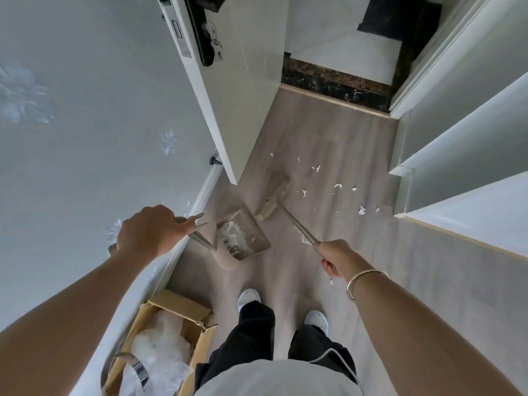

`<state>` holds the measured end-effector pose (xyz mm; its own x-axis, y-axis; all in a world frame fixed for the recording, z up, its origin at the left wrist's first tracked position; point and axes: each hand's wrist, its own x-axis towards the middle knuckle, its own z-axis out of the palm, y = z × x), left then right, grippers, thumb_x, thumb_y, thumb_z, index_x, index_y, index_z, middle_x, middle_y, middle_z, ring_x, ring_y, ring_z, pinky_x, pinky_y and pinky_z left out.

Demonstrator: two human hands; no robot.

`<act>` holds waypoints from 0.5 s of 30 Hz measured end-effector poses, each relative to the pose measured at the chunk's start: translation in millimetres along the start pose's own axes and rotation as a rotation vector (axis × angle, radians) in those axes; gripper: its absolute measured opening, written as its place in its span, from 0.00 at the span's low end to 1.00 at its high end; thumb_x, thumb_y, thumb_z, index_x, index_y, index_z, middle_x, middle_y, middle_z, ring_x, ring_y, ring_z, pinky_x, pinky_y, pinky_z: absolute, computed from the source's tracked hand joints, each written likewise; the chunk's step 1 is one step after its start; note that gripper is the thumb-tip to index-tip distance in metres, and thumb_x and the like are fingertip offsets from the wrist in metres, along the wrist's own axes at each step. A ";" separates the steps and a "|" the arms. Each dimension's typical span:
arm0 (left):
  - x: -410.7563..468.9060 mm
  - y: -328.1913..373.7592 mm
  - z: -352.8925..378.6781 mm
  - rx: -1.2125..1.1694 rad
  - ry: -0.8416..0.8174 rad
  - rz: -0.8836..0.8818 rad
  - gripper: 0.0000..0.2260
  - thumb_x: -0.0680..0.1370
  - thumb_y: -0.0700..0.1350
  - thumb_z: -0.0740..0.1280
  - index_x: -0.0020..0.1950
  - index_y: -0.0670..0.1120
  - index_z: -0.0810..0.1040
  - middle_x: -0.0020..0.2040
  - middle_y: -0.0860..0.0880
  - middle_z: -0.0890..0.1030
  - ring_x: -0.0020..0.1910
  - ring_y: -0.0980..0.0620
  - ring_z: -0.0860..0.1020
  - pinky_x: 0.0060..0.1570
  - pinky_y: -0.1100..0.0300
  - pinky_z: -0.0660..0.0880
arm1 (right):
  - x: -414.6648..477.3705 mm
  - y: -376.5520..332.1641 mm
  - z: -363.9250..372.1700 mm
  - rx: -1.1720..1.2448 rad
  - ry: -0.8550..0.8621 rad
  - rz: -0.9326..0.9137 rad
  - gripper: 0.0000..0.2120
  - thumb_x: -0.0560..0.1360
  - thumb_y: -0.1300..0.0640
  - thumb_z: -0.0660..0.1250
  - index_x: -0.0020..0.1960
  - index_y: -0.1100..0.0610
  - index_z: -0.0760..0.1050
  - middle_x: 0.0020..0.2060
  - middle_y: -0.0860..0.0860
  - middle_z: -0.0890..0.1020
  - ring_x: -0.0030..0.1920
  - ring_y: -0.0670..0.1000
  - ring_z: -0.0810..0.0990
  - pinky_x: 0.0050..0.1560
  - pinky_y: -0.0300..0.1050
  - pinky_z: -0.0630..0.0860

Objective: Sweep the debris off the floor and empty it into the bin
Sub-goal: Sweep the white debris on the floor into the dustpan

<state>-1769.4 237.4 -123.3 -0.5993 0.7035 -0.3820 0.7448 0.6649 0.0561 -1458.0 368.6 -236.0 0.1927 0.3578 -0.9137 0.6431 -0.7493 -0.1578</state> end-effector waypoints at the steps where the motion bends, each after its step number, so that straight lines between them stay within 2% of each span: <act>1: 5.2 0.8 -1.1 0.008 -0.001 0.027 0.30 0.73 0.67 0.63 0.26 0.43 0.70 0.23 0.47 0.74 0.25 0.48 0.74 0.30 0.61 0.67 | -1.4 2.9 -1.0 0.024 0.007 0.030 0.10 0.74 0.56 0.64 0.36 0.58 0.71 0.27 0.54 0.73 0.13 0.46 0.66 0.21 0.29 0.64; 4: 20.3 8.2 -5.3 0.039 0.007 0.117 0.29 0.74 0.66 0.64 0.26 0.43 0.69 0.23 0.48 0.74 0.25 0.48 0.74 0.30 0.61 0.67 | -6.1 8.8 -4.8 0.073 -0.002 0.112 0.07 0.75 0.57 0.63 0.40 0.58 0.70 0.27 0.53 0.72 0.10 0.46 0.64 0.21 0.28 0.63; 12: 45.3 41.8 -7.8 0.141 0.004 0.270 0.27 0.75 0.64 0.63 0.30 0.41 0.75 0.29 0.46 0.78 0.29 0.47 0.76 0.34 0.58 0.69 | -25.1 63.4 -34.7 0.106 -0.014 0.307 0.13 0.79 0.54 0.60 0.38 0.60 0.67 0.26 0.52 0.70 0.11 0.46 0.62 0.17 0.27 0.59; 15: 48.4 51.5 -6.1 0.148 0.009 0.300 0.26 0.75 0.63 0.63 0.32 0.41 0.77 0.29 0.46 0.78 0.29 0.48 0.76 0.36 0.58 0.69 | -37.3 92.3 -44.1 0.181 -0.012 0.350 0.16 0.80 0.54 0.60 0.37 0.60 0.66 0.18 0.52 0.70 0.10 0.45 0.62 0.16 0.26 0.60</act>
<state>-1761.9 307.2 -133.3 -0.3491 0.8651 -0.3603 0.9225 0.3847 0.0299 -1373.1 310.6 -200.0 0.3677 0.0578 -0.9281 0.3991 -0.9113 0.1013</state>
